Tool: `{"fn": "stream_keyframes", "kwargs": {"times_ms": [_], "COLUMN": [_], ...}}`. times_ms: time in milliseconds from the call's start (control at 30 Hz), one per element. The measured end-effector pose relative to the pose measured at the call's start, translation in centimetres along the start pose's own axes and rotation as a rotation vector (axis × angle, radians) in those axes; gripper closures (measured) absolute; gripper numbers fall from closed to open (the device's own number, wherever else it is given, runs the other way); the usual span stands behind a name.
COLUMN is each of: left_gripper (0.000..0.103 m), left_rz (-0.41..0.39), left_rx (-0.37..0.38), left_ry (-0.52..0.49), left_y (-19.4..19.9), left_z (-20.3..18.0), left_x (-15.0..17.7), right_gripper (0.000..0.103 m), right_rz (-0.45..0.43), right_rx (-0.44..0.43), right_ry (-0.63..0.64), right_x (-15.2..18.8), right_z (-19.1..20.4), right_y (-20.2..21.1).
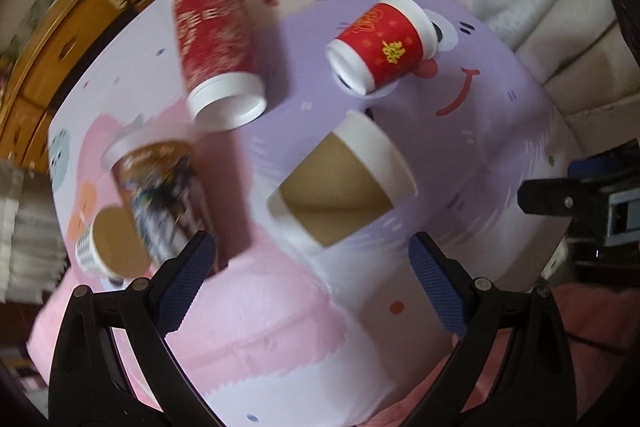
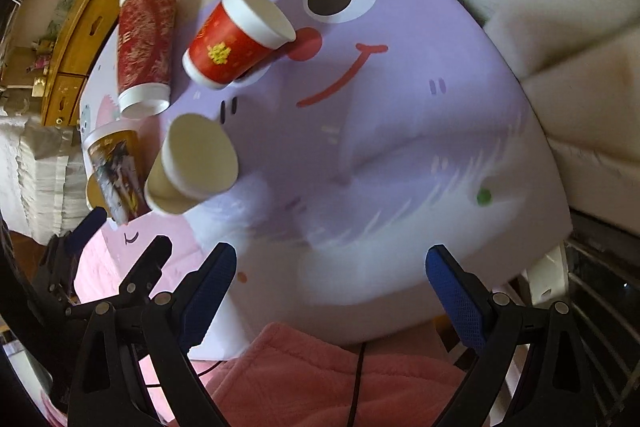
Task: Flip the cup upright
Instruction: 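Reach the left gripper to the brown-sleeved cup lying on its side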
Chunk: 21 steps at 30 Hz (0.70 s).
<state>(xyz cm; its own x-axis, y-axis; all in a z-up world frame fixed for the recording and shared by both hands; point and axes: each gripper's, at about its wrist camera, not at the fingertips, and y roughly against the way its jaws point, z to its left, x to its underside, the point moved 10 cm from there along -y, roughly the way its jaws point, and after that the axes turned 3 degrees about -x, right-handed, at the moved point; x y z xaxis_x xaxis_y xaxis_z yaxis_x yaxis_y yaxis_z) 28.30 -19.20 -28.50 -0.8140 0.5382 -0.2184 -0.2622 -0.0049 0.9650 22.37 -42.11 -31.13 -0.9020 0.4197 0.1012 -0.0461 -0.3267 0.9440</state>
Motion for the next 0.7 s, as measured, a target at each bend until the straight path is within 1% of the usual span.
{"fn": "stream_keyframes", "kwargs": {"times_ms": [33,167,267,367,433,500,600,700], "left_gripper": [0.007,0.007,0.007,0.007,0.01,0.021,0.034,0.041], "left_rz": [0.013,0.066,0.117,0.117,0.107,0.107,0.093,0.083], "left_rx": [0.001,-0.002,0.037,0.061,0.076,0.1,0.099,0.128], "left_ry": [-0.024,-0.089,-0.122,-0.17,-0.21,-0.259,-0.326,-0.353], "left_y": [-0.6,-2.6,-4.2,-4.9,-5.3,-5.6,-6.0,-6.0], "left_z": [-0.2,-0.8,-1.4,-2.0,-2.7,-3.7,-4.9,-5.9], "left_x": [-0.3,-0.7,-0.8,-1.3,-1.9,-2.3,-3.2,-3.8], "right_gripper": [0.006,0.006,0.006,0.006,0.006,0.006,0.006,0.006], "right_rz": [0.009,0.02,0.033,0.042,0.051,0.051,0.039,0.023], "right_rx": [0.004,0.047,0.085,0.079,0.085,0.087,0.095,0.107], "right_ry": [0.009,0.058,0.111,0.11,0.112,0.109,0.087,0.078], "right_x": [-0.7,-1.9,-2.3,-2.9,-3.3,-3.4,-4.1,-4.9], "right_z": [-0.2,-0.3,-0.6,-1.2,-1.6,-2.0,-2.9,-3.7], "right_y": [-0.4,-1.5,-2.3,-2.6,-2.8,-3.0,-2.7,-2.3]}}
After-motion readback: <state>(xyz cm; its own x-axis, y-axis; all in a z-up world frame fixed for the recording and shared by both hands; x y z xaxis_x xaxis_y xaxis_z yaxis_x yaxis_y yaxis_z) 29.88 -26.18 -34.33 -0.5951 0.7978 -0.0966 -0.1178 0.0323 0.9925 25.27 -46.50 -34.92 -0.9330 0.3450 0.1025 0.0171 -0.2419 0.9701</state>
